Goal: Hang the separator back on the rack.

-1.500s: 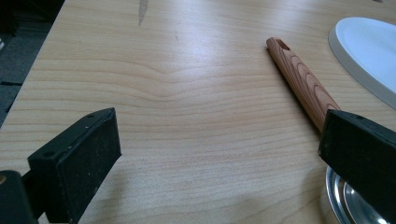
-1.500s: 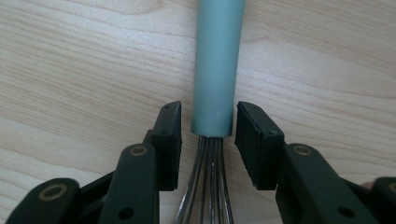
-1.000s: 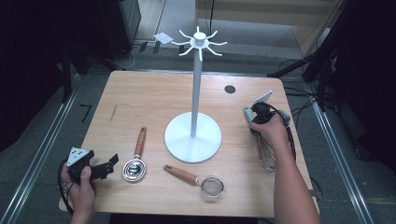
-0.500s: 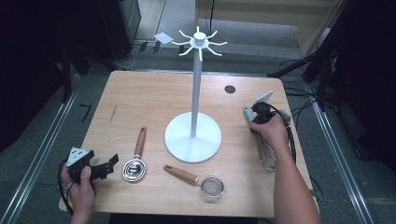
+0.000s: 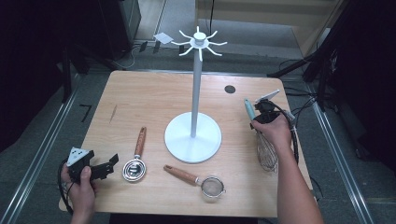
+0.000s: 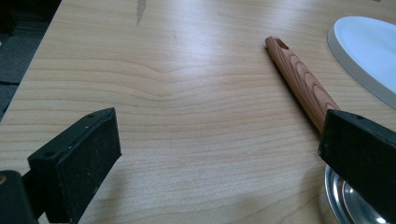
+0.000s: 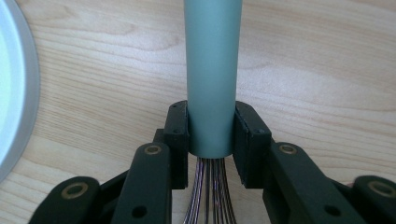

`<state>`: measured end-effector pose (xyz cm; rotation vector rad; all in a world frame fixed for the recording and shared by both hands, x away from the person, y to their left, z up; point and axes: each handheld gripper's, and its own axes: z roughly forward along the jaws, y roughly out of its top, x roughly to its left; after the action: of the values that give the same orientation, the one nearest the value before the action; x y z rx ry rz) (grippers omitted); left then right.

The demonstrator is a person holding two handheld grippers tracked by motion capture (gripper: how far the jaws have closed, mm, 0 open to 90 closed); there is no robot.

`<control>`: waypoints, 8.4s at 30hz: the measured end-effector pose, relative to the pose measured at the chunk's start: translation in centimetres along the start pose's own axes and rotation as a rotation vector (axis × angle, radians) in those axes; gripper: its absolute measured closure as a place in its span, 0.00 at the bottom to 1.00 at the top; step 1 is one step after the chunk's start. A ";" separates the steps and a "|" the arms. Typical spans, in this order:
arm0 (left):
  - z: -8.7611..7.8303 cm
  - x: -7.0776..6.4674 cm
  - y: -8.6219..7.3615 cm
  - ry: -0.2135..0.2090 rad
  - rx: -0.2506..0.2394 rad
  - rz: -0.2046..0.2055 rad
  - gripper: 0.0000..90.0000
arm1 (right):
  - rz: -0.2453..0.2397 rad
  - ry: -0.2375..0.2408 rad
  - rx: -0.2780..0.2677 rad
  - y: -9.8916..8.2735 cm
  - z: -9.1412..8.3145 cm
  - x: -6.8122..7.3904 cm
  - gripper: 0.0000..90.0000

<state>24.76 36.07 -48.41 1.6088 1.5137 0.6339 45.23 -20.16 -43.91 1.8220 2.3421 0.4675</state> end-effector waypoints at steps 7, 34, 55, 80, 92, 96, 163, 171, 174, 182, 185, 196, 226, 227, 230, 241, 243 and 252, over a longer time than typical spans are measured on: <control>0.0 0.0 0.0 0.001 0.000 -0.001 0.00 | -0.021 0.041 -0.089 -1.0 -1.4 0.2 0.79; 0.0 -0.1 0.0 0.005 -0.001 0.002 0.00 | -0.122 0.201 -0.487 -4.7 -6.8 3.0 0.79; 0.0 0.0 0.0 0.004 -0.002 -0.001 0.00 | -0.184 0.304 -0.703 -5.9 -8.8 5.5 0.79; 0.0 0.0 0.0 0.004 -0.004 -0.003 0.00 | -0.260 0.379 -0.927 -6.4 -11.8 8.2 0.79; 0.0 0.0 0.0 0.004 -0.002 -0.001 0.00 | -0.305 0.413 -0.992 -6.4 -13.2 9.7 0.79; 0.0 0.0 0.0 0.003 -0.003 -0.001 0.00 | -0.318 0.424 -1.022 -6.4 -14.1 10.2 0.79; 0.0 -0.1 0.0 0.005 -0.004 0.000 0.00 | -0.313 0.455 -1.112 -4.8 -16.6 11.4 1.00; 0.0 -0.1 0.0 0.005 -0.003 0.004 0.00 | -0.334 0.398 -1.209 -3.5 -16.5 12.9 1.00; 0.0 -0.1 0.0 0.005 -0.003 0.004 0.00 | -0.337 0.420 -1.215 -3.2 -16.8 13.3 1.00; 0.0 -0.1 0.0 0.002 -0.004 0.001 0.00 | -0.352 0.433 -1.216 -2.4 -17.5 14.3 1.00; 0.0 -0.1 0.0 0.002 -0.004 0.000 0.00 | -0.355 0.428 -1.217 -2.4 -17.5 14.5 1.00; 0.0 -0.1 0.0 0.002 -0.004 0.001 0.00 | -0.365 0.423 -1.217 -3.2 -17.9 15.4 1.00; 0.0 0.0 0.0 0.000 -0.005 0.001 0.00 | -0.365 0.355 -1.182 -4.4 -16.1 15.0 1.00; 0.0 0.0 0.0 0.001 -0.005 0.002 0.00 | -0.356 0.349 -1.176 -4.6 -15.8 14.7 1.00; 0.0 -0.1 0.0 0.003 -0.005 0.002 0.00 | -0.338 0.333 -1.155 -5.3 -14.8 13.6 1.00; 0.0 0.0 0.0 0.010 -0.002 -0.004 0.00 | -0.313 0.289 -1.042 -8.5 -10.7 10.9 0.97; 0.0 -0.1 0.0 0.012 -0.003 -0.007 0.00 | -0.305 0.290 -1.019 -9.1 -9.9 10.6 0.96; 0.0 -0.1 0.0 0.010 -0.002 -0.005 0.00 | -0.314 0.294 -0.930 -10.9 -7.5 10.8 0.94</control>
<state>24.74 35.99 -48.41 1.6020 1.5244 0.6412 30.18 -13.36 -39.53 0.9783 1.9382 1.5198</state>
